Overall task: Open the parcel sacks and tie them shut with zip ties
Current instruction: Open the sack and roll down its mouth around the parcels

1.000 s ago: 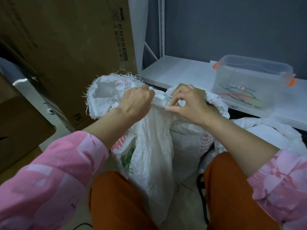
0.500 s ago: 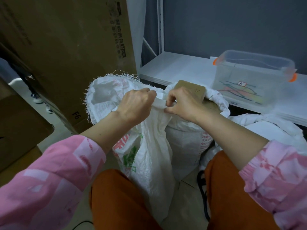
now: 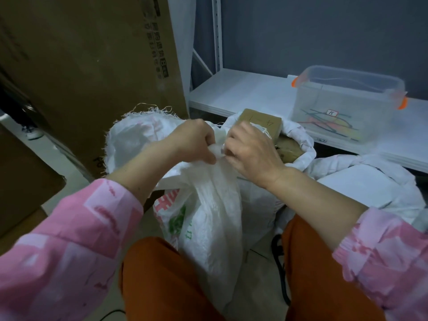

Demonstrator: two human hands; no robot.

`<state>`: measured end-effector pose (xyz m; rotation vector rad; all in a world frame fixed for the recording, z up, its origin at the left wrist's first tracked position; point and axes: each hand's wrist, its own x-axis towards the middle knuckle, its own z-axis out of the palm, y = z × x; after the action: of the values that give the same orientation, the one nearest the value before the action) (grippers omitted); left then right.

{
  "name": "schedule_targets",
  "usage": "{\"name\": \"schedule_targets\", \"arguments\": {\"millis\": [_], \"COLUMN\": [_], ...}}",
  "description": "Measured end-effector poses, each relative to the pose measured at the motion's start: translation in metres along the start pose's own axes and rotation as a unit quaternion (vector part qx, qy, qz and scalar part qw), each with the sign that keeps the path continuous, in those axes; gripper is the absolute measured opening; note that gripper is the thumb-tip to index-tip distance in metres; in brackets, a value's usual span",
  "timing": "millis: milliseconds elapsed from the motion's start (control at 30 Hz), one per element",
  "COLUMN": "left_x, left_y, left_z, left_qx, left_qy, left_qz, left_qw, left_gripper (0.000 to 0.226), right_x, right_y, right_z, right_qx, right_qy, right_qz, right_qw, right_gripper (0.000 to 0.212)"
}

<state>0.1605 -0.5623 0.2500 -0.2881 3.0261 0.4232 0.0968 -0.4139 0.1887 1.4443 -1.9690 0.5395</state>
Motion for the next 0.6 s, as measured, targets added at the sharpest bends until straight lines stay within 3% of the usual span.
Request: {"name": "schedule_targets", "arguments": {"millis": [100, 200, 267, 333, 500, 600], "left_x": [-0.003, -0.007, -0.008, -0.010, -0.016, -0.019], "left_y": [-0.008, -0.015, -0.016, -0.016, -0.026, -0.037], "left_z": [0.010, 0.018, 0.021, 0.023, 0.030, 0.029], "left_qx": [0.096, 0.133, 0.147, 0.153, 0.148, 0.167], "left_qy": [0.104, 0.125, 0.133, 0.146, 0.169, 0.181], "left_qz": [0.020, 0.043, 0.072, 0.095, 0.156, 0.135], "left_qw": [0.990, 0.982, 0.977, 0.973, 0.962, 0.960], "left_gripper": [0.034, 0.039, 0.040, 0.039, 0.028, 0.026], "right_x": [0.000, 0.001, 0.001, 0.001, 0.001, 0.002], "right_y": [0.007, 0.022, 0.023, 0.016, 0.008, 0.005], "right_z": [-0.009, -0.016, -0.017, -0.012, 0.005, 0.004], "right_qx": [0.173, 0.145, 0.107, 0.085, -0.005, -0.008], "right_qy": [-0.023, -0.119, -0.204, -0.235, -0.179, -0.150], "right_qz": [0.154, 0.215, 0.212, 0.193, 0.104, 0.034], "right_qw": [0.972, 0.959, 0.950, 0.949, 0.978, 0.988], "right_gripper": [0.021, 0.029, 0.038, 0.037, 0.011, 0.022]}}
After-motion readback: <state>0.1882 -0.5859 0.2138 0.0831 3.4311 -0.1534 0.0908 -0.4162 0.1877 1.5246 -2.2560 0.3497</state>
